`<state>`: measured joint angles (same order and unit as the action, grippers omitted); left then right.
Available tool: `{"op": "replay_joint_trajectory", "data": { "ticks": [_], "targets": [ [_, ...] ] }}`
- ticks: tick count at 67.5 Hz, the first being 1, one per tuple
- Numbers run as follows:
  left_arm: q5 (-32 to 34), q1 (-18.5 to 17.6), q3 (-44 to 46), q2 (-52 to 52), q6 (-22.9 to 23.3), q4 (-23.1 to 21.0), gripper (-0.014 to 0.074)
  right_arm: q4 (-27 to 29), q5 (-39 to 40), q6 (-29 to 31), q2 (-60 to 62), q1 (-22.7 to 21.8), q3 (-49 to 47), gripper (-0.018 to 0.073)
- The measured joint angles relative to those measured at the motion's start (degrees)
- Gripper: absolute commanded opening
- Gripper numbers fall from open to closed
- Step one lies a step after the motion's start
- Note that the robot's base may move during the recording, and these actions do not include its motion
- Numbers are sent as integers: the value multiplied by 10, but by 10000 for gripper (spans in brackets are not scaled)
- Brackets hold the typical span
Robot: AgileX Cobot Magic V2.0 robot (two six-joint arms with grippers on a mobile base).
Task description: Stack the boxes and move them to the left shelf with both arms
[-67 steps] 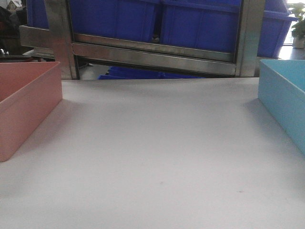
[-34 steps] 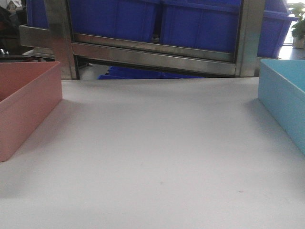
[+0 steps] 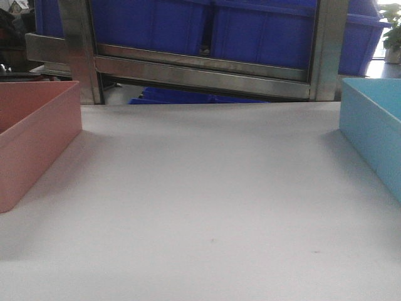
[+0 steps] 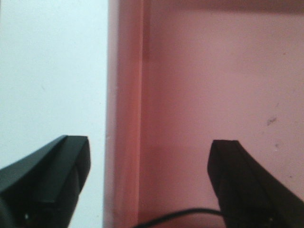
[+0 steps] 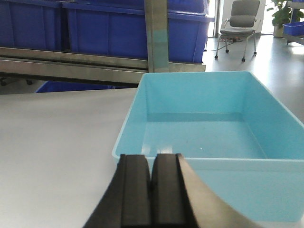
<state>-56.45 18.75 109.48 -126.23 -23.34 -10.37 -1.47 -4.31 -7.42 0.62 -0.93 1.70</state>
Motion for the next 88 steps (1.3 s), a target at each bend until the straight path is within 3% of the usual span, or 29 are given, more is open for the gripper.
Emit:
{"op": "replay_joint_trajectory", "data": {
  "ticks": [11,26,53,75,88],
  "targets": [
    [-3,0,0,-9,0,2,255,0,0,0,0,0,0,50],
    [-10,1,0,-9,0,6,-15,0,0,0,0,0,0,50],
    [-28,2,8,-9,1,-4,-1,0,0,0,0,0,0,50],
    [-103,-9,71,31,80,-25,0,0,0,0,0,0,0,50],
    [-143,-49,83,61,135,-62,0,0,0,0,0,0,0,50]
  ]
}}
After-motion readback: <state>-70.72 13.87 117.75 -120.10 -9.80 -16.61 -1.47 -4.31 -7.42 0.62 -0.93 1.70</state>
